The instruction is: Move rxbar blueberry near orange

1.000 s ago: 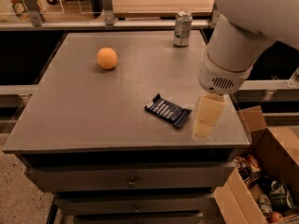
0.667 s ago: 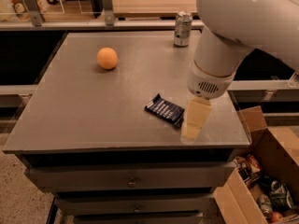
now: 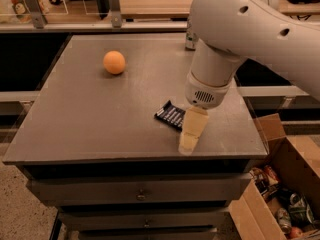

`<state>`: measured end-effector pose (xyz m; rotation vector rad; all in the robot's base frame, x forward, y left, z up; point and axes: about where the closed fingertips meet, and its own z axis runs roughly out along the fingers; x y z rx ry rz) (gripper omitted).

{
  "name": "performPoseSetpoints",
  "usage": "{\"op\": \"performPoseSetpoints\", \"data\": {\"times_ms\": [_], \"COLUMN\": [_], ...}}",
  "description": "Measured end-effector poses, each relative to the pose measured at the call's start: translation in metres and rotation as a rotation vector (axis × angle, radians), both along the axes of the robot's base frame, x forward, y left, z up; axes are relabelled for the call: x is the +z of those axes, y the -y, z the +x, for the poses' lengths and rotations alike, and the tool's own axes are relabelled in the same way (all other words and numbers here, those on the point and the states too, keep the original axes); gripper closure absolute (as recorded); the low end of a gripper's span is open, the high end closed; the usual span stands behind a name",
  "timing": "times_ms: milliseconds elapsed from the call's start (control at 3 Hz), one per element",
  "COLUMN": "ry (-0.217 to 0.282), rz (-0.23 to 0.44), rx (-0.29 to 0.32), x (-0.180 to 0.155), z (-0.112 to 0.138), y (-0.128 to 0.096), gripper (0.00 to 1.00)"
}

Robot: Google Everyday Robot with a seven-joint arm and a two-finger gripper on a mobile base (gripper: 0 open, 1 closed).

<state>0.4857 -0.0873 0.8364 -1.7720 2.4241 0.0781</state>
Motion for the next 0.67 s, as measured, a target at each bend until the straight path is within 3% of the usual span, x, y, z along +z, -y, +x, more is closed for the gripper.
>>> {"op": "performPoseSetpoints", "data": {"times_ms": [333, 667], "ry": [-0.002, 0.002], "rz": [0.010, 0.002], "rx": [-0.003, -0.018], "x": [-0.0070, -0.0139], "z": [0.0063, 0.0125], "y": [-0.0082, -0.0097], "gripper": [0.12, 0.12]}}
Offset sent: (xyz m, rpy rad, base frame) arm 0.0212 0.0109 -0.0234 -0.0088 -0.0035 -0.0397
